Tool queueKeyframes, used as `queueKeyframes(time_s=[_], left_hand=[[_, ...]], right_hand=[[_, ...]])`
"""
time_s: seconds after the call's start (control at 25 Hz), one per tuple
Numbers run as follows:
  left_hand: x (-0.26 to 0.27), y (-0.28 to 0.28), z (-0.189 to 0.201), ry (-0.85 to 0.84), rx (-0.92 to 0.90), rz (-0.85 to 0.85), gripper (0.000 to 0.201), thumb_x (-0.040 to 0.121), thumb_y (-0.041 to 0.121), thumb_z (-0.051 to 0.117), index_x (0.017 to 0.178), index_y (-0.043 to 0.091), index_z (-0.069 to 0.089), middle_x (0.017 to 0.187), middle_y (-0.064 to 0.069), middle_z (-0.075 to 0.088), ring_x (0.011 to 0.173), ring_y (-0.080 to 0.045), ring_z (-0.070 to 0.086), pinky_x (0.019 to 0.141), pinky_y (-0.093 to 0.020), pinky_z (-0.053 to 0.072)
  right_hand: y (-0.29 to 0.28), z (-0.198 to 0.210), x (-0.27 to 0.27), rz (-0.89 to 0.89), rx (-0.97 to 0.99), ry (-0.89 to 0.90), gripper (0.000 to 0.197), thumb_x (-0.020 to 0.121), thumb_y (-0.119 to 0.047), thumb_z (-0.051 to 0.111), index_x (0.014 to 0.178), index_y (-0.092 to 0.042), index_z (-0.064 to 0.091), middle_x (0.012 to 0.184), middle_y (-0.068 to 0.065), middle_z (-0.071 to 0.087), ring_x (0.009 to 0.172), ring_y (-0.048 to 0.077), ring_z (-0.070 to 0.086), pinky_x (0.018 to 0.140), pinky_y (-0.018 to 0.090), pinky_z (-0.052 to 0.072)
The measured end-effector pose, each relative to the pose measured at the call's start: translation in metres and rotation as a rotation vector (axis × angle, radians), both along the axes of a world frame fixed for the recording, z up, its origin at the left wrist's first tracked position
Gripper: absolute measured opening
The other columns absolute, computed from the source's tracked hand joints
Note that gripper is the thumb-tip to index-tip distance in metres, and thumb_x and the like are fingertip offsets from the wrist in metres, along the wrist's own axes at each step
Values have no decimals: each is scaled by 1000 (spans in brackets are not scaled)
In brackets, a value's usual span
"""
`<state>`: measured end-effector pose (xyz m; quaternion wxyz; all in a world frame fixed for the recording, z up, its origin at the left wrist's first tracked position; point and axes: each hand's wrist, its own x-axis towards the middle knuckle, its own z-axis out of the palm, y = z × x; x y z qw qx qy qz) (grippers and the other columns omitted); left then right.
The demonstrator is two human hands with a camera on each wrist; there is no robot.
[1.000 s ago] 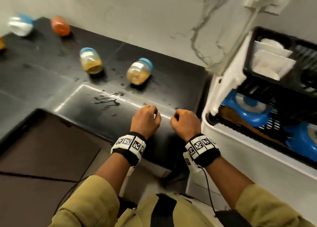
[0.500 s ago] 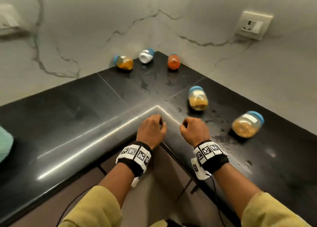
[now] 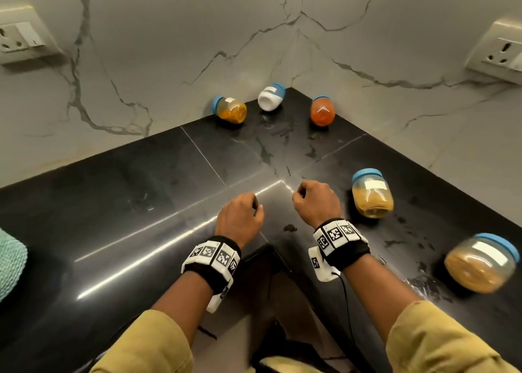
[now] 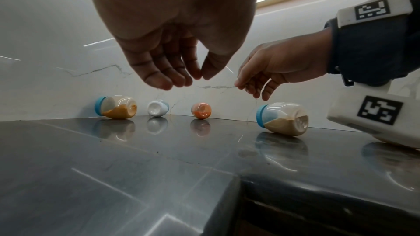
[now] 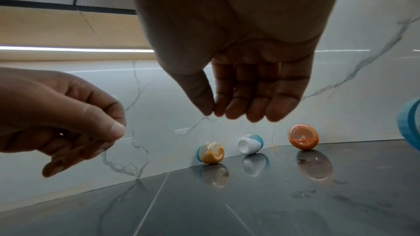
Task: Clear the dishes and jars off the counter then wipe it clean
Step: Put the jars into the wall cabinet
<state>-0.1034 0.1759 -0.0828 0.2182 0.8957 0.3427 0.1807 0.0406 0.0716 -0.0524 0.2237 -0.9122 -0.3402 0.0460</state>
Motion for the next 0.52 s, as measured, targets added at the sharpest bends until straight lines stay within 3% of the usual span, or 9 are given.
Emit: queueKeyframes(time_s=[0.2, 0.4, 0.52], left_hand=[[63, 15, -1, 44, -35, -62, 17, 88, 27, 55, 80, 12, 56, 78, -5, 63, 74, -27, 59, 66, -39, 50], [137, -7, -9, 82, -120, -238, 17, 87, 31, 55, 81, 16, 56, 81, -3, 63, 77, -27, 60, 69, -39, 52], [177, -30, -14, 91, -194, -337, 22, 84, 38, 55, 92, 18, 58, 86, -5, 66, 82, -28, 62, 74, -40, 53]], right_hand=[[10, -3, 53, -134, 41, 72, 18, 85, -29, 55, 86, -17, 69, 88, 7, 70, 83, 29, 63, 68, 29, 45], [-26, -14, 92, -343, 82, 76, 19, 88, -29, 55, 86, -16, 68, 87, 4, 70, 83, 25, 64, 66, 26, 42], [-58, -10, 109, -515, 160, 15, 20, 87, -30, 55, 85, -17, 70, 86, 3, 70, 84, 24, 64, 69, 27, 43]])
